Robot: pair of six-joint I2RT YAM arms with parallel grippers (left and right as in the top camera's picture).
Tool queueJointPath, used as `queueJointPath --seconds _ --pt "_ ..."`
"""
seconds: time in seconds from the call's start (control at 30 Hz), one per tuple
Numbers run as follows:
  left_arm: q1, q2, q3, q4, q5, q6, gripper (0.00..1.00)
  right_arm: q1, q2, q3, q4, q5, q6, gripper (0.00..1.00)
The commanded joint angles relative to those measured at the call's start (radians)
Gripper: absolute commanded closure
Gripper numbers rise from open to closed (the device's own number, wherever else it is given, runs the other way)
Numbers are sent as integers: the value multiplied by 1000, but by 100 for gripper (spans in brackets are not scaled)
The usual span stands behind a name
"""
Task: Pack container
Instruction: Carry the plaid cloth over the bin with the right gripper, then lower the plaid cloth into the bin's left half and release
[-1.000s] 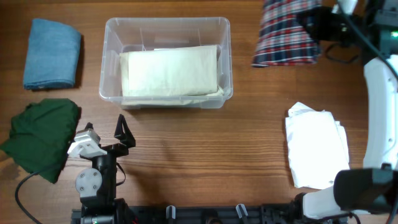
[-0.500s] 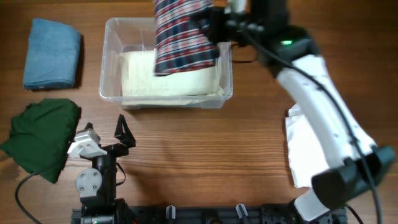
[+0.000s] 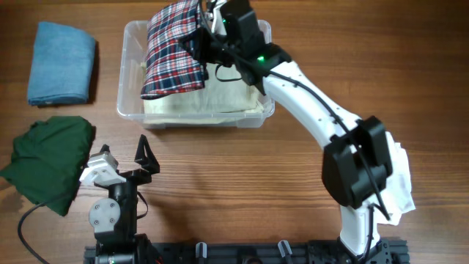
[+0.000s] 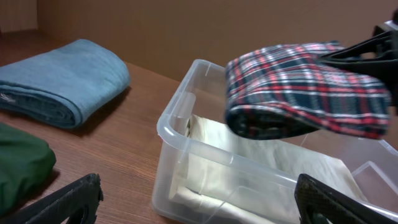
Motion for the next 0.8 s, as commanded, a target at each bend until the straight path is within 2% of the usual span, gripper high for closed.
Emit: queueJointPath --seconds 0.0,0.5,0.53,0.6,0.67,0.77 --pt "-5 -5 -6 3 -10 16 0 38 48 7 90 0 32 96" --pt "-5 -5 -6 3 -10 16 0 76 125 7 122 15 50 96" --pt "-5 -5 -6 3 -10 16 0 76 125 7 120 15 48 91" --pt "-5 -5 -6 3 -10 16 0 76 125 7 110 15 48 70" --pt "-5 -5 -6 3 -10 16 0 76 125 7 98 14 47 55" --pt "-5 -5 -6 3 -10 16 0 75 125 7 80 14 47 46"
